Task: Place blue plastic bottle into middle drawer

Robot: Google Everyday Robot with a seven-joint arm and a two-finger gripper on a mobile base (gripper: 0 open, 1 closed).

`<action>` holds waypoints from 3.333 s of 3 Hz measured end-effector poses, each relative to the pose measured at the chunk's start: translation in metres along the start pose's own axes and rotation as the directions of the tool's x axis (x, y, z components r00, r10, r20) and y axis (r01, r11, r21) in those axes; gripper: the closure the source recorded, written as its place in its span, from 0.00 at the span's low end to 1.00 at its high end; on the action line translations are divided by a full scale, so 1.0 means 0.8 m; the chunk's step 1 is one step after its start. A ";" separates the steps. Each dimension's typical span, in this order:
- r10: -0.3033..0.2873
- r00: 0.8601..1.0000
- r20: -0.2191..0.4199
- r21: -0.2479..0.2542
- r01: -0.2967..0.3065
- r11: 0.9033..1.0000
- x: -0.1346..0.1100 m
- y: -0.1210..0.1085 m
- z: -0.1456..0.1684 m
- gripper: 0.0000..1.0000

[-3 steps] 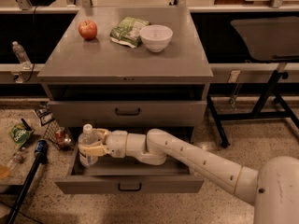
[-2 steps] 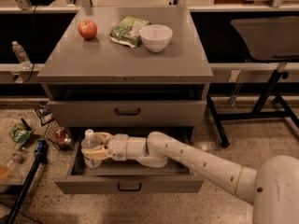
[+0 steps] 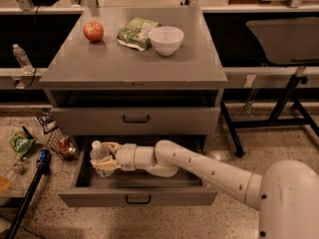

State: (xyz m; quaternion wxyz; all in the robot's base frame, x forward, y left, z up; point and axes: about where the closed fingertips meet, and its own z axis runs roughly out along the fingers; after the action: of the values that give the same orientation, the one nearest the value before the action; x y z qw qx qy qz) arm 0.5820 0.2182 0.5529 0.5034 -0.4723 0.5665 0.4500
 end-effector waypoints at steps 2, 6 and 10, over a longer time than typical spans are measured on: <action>-0.018 0.999 -0.034 0.021 0.018 1.000 0.056 -0.025 0.012 0.76; 0.059 0.996 -0.062 0.103 -0.053 0.993 0.080 -0.028 -0.005 0.07; 0.297 0.954 -0.034 0.333 -0.269 0.904 0.011 0.056 -0.187 0.33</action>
Offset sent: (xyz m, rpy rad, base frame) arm 0.0315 0.0003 -0.0671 -0.0483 -0.0256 -0.0392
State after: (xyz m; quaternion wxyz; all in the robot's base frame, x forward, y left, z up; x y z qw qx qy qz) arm 0.5154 0.0765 0.5590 0.4794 -0.3141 0.7158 0.3989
